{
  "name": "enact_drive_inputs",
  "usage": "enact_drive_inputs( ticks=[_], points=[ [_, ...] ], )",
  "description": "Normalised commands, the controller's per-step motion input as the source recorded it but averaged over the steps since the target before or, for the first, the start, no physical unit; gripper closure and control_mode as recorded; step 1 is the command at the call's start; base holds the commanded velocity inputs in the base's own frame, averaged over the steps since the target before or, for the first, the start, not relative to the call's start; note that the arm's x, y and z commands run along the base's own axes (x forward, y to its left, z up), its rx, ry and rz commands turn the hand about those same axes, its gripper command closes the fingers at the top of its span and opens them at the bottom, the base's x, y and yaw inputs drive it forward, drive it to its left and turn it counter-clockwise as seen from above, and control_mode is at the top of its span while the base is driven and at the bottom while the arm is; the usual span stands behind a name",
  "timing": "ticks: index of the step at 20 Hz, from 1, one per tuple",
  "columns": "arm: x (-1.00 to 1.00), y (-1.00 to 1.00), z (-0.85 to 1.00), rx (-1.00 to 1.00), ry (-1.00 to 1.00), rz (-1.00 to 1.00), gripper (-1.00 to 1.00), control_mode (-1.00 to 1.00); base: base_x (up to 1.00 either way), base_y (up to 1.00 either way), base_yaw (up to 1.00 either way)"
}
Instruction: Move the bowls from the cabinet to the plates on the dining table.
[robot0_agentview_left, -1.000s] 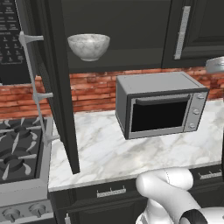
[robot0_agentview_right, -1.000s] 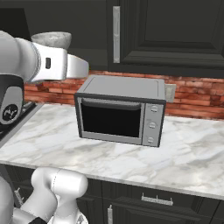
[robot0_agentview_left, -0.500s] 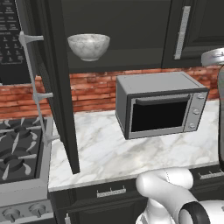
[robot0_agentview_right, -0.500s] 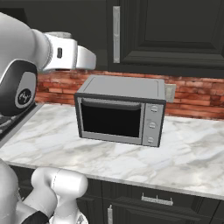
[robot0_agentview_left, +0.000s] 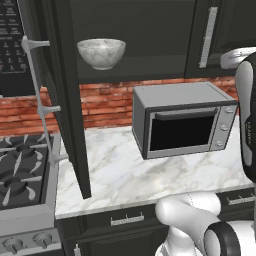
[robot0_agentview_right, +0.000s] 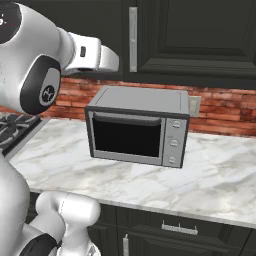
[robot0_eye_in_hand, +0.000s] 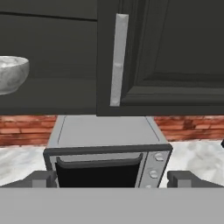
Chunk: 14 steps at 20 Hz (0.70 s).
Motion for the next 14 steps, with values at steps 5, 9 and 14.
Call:
enact_drive_inputs(
  ticks=[5, 9, 14],
  points=[
    [0.33, -0.17, 0.13, 0.08, 0.13, 0.00, -1.00, -1.00, 0.00, 0.00, 0.00],
    [0.24, -0.15, 0.11, 0.09, 0.12, 0.00, -1.00, -1.00, 0.00, 0.00, 0.00],
    [0.18, -0.05, 0.00, 0.08, 0.03, 0.00, -1.00, -1.00, 0.00, 0.00, 0.00]
  ],
)
